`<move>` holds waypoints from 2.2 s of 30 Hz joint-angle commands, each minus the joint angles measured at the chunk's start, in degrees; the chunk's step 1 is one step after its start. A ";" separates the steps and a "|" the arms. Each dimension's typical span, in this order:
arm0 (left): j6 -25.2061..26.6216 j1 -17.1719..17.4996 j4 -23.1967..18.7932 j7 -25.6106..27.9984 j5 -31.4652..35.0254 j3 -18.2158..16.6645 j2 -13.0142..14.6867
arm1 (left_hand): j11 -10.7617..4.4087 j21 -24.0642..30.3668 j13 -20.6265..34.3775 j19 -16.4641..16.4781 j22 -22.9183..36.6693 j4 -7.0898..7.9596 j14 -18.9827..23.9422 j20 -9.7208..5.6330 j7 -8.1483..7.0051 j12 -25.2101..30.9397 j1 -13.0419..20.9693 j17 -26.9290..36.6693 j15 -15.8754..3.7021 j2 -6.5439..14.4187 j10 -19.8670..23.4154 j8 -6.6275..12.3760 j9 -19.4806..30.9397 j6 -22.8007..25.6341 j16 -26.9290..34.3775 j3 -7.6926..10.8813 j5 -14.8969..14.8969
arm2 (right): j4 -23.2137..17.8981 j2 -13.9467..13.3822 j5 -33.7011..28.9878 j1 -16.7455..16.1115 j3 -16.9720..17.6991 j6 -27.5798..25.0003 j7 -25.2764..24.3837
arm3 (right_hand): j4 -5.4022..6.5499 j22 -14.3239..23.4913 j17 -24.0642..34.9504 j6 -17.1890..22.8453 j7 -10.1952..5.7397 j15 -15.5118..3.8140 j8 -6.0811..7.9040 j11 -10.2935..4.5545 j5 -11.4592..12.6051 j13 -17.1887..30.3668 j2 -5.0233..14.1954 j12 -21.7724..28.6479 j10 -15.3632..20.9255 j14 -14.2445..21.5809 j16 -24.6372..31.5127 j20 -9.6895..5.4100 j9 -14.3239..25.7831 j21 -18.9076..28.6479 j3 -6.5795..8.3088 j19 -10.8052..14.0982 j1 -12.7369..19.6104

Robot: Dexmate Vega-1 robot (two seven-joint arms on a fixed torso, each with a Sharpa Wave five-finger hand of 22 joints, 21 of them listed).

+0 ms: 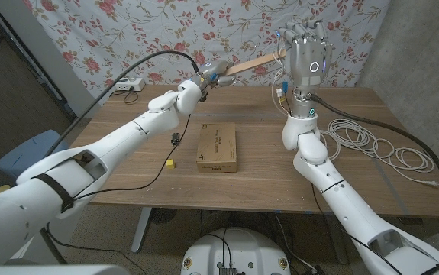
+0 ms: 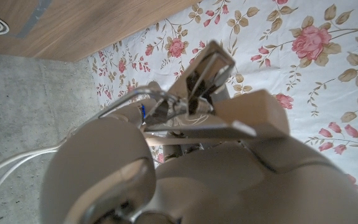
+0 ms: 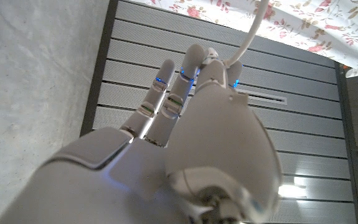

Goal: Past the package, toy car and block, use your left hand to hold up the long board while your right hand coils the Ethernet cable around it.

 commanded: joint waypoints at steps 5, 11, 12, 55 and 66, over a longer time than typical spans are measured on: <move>-4.83 -3.40 3.44 0.06 4.51 3.38 -0.33 | 0.27 -0.02 0.23 -0.50 0.16 0.20 -0.30 -1.51 -0.75 0.11 -0.05 0.18 0.24 1.63 -0.28 0.27 -0.37 0.54 0.53 -0.13 0.16 | 7.20 -7.10 10.49 17.73 -12.74 3.89 5.14 | 0.19 0.10 0.16 0.15 -0.46 -2.86 -0.28 4.60 0.45 4.87 0.27 -0.04 6.57 0.67 -0.18 -9.01 0.12 0.51 -0.45 -0.16 0.47; -5.78 -3.11 2.46 0.40 6.39 3.74 0.40 | 0.21 -0.02 0.22 -0.71 0.22 0.23 -0.47 -1.46 -0.83 0.09 -0.08 0.18 0.35 1.56 -0.40 0.35 -0.56 0.56 0.66 -0.21 0.25 | 10.68 -6.28 14.13 22.86 -14.52 5.56 7.48 | 0.30 0.10 0.16 0.15 -0.52 -2.82 -0.34 4.59 0.48 4.85 0.31 -0.14 6.70 0.67 -0.27 -9.01 0.15 0.63 -0.60 -0.19 0.50; -5.84 -2.89 2.15 0.47 6.50 3.63 0.58 | 0.26 -0.04 0.22 -0.70 0.19 0.23 -0.53 -1.46 -0.83 0.10 -0.08 0.18 0.36 1.55 -0.37 0.34 -0.56 0.47 0.66 -0.22 0.27 | 11.35 -6.14 14.33 23.71 -14.85 5.45 7.96 | 0.31 0.10 0.16 0.14 -0.52 -2.82 -0.35 4.59 0.48 4.82 0.31 -0.17 6.69 0.67 -0.28 -9.01 0.16 0.64 -0.61 -0.20 0.50; -8.65 8.87 -10.55 4.14 7.81 -5.40 8.53 | 0.28 -0.06 0.20 -1.24 0.14 0.34 -1.11 -1.24 -0.88 0.12 -0.21 0.13 0.69 1.57 -0.48 1.27 -1.11 0.24 1.74 -0.64 0.96 | 41.22 0.56 36.66 55.65 -32.92 -14.60 71.08 | 1.26 -0.04 -0.10 -0.25 -1.36 -2.73 -1.05 4.46 0.82 4.81 0.54 -1.71 5.88 -0.36 -1.72 -9.09 0.41 1.45 -1.73 -0.92 0.96; -10.84 7.73 -8.04 4.17 7.35 -5.30 7.56 | 0.29 -0.11 0.20 -1.12 -0.07 0.36 -1.23 -1.20 -0.86 0.12 -0.24 0.12 0.66 1.63 -0.45 1.54 -1.27 0.08 2.04 -0.75 1.10 | 55.46 8.56 36.71 63.64 -42.45 -15.06 87.20 | 2.86 -0.10 -11.18 -9.98 -3.83 -3.39 -4.95 3.38 -3.58 -0.76 1.33 -11.64 -3.71 -4.75 -13.93 -8.48 -1.03 5.11 6.74 -4.04 6.25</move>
